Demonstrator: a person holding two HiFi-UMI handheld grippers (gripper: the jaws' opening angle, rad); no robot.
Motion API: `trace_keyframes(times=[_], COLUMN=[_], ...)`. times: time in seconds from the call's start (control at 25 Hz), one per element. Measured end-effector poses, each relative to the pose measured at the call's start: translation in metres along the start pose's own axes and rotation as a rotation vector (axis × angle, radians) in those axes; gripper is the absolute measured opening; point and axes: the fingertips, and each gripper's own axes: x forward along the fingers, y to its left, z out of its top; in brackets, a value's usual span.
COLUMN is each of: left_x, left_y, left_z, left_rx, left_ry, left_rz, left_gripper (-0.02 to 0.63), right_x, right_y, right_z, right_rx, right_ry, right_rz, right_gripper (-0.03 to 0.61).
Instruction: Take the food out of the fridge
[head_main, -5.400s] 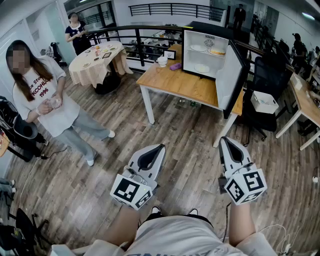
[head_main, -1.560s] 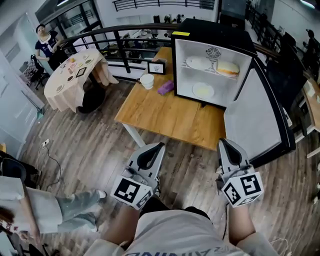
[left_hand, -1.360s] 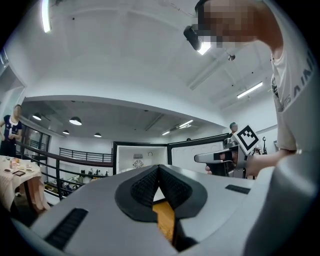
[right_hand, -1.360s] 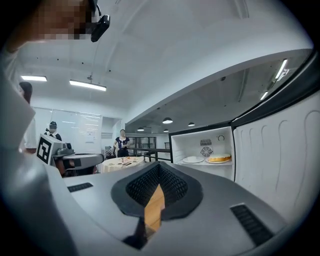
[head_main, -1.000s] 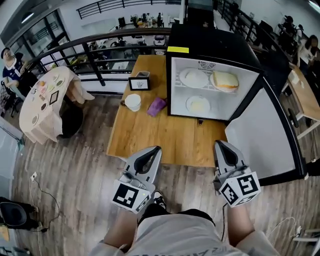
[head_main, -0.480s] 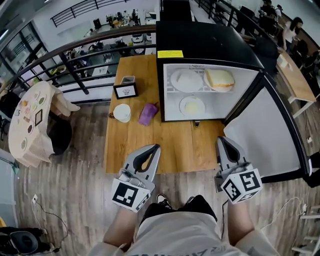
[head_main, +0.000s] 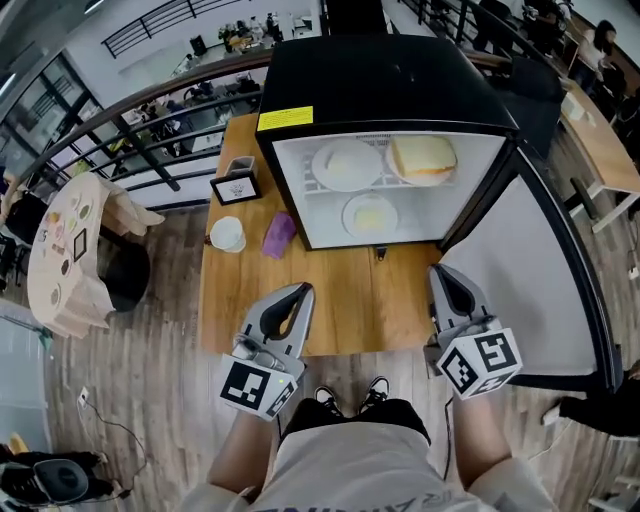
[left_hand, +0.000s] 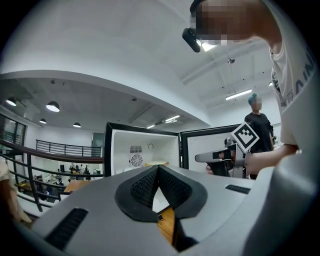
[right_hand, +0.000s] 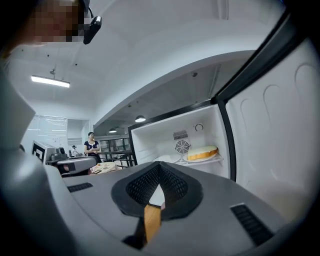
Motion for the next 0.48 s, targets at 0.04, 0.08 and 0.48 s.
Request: trace_keyframes(times=[0.04, 0.08, 0.48], left_x=[0.004, 0.007, 0.023], left_y=[0.000, 0.000, 0.026], left_z=[-0.004, -0.008, -0.031], left_rx=[-0.004, -0.007, -0.024], left_ry=[0.008, 0.014, 0.046], left_rz=[0.008, 0.013, 0.002], left_gripper=[0.009, 0.009, 0.009], right_x=[0.005, 0.010, 0.072], right_y=[-0.005, -0.010, -0.028], right_z=[-0.005, -0.010, -0.070], right_rx=[0.014, 0.032, 0.298], right_ry=[0.012, 0.026, 0.135], right_rz=[0.001, -0.001, -0.032], right_gripper=[0.020, 0.020, 0.021])
